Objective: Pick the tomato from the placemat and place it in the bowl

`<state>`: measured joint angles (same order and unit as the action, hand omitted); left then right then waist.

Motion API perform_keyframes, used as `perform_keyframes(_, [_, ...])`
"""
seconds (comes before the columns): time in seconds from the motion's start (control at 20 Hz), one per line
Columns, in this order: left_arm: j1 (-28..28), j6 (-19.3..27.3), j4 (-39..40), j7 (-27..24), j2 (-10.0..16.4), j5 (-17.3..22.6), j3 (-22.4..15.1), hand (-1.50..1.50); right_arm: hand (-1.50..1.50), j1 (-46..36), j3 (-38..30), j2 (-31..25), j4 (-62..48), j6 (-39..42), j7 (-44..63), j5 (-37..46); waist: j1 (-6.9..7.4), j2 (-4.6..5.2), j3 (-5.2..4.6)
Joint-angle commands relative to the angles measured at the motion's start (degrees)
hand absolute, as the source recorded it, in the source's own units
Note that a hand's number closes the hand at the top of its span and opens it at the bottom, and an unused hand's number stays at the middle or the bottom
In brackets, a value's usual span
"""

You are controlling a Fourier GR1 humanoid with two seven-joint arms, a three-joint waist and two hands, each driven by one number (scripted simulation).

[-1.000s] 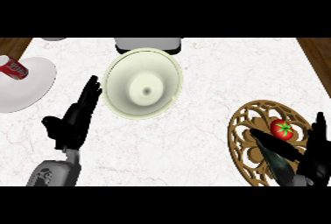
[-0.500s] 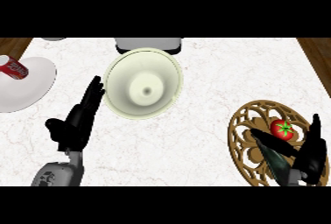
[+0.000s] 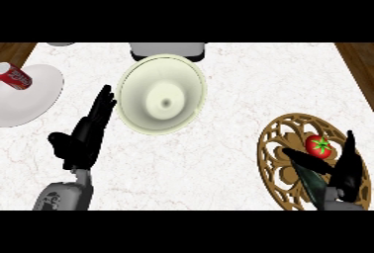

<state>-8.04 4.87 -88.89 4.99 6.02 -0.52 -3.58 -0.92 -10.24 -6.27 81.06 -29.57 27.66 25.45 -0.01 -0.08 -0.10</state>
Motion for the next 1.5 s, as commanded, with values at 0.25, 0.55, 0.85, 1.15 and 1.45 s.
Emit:
perform_keyframes(0.25, [-1.7,1.5,1.2,0.1,-2.1,-2.1,-1.0,0.0,1.5,-4.5,4.7,-3.6,-10.1,5.1,-6.2,4.4,0.22,0.19,0.12])
perform_keyframes(0.55, [0.7,0.5,2.3,-3.0,-2.3,-2.1,-0.2,0.0,1.5,-3.0,4.4,-1.3,-4.9,5.3,-7.0,1.2,-0.13,0.08,0.09])
perform_keyframes(0.85, [-3.7,-2.0,2.0,0.5,-1.8,-1.1,-1.6,0.0,1.5,-10.8,30.4,6.0,-4.1,4.6,-8.1,5.4,6.22,0.43,0.17])
perform_keyframes(1.15, [-5.9,-3.4,3.4,0.4,-3.6,-1.7,-4.8,0.0,1.5,-23.8,47.9,6.2,-0.7,-1.0,-5.4,1.8,10.51,0.8,0.22])
perform_keyframes(1.45, [-6.0,-2.5,3.7,1.1,-3.5,-2.3,-4.4,0.0,1.5,-35.8,59.9,6.3,-0.8,-13.2,4.3,8.5,8.33,-0.33,-0.13])
